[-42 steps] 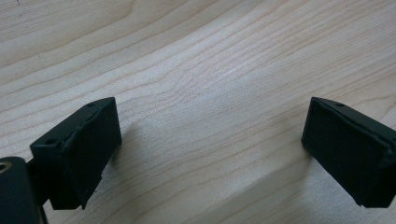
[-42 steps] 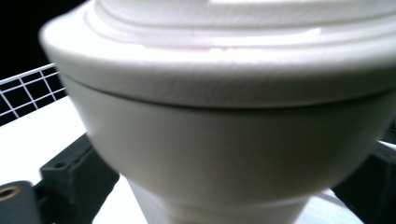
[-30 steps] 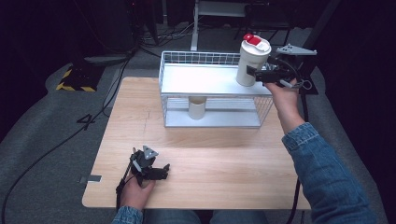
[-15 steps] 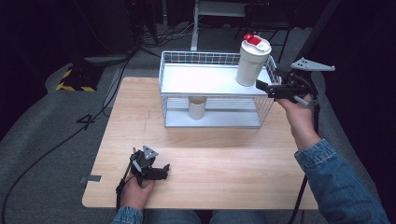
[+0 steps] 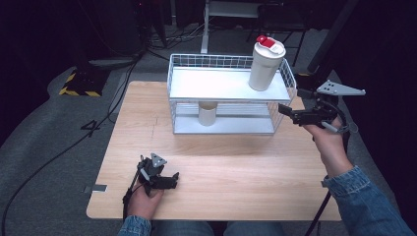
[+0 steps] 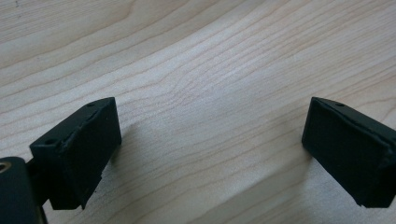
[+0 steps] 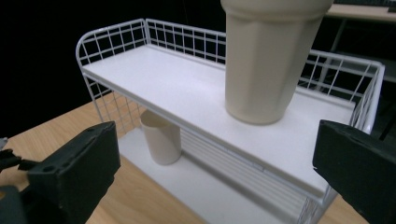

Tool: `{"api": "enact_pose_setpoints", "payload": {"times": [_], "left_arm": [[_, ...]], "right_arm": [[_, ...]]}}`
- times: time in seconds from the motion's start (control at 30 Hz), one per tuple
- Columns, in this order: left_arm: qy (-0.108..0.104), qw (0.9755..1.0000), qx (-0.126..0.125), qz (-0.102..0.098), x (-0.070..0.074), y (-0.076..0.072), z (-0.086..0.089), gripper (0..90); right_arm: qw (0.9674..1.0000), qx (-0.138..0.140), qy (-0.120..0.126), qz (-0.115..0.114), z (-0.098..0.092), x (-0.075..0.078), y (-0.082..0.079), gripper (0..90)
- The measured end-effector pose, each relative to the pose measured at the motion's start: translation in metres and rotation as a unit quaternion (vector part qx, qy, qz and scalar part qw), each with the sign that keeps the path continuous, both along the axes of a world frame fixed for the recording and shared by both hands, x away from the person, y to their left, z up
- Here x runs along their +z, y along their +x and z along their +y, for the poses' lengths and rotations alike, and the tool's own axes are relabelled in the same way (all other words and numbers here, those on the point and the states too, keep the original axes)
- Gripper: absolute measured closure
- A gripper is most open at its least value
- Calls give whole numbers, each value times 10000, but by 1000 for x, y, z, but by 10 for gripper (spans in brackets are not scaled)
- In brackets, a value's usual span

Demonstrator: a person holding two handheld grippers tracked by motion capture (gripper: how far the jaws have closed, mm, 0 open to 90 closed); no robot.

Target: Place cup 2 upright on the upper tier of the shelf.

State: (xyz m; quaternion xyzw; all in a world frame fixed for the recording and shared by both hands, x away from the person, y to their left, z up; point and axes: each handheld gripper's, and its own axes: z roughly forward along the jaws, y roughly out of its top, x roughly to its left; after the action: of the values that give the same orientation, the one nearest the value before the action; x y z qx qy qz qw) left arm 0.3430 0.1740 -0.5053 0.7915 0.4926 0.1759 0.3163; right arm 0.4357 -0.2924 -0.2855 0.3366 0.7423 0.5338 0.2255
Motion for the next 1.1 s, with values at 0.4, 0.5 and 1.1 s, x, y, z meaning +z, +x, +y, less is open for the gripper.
{"api": "enact_pose_setpoints", "payload": {"times": [0.4,0.5,1.1], "left_arm": [[-6,10000,15,-10,0,0,-1,51],[-4,10000,15,-10,0,0,-1,51],[-8,10000,14,-8,0,0,-1,51]], "right_arm": [[9992,12,-143,385,-17,-26,-24,72],[9986,26,-125,516,-18,-34,-29,72],[9948,-131,-655,767,-26,-106,-47,154]]}}
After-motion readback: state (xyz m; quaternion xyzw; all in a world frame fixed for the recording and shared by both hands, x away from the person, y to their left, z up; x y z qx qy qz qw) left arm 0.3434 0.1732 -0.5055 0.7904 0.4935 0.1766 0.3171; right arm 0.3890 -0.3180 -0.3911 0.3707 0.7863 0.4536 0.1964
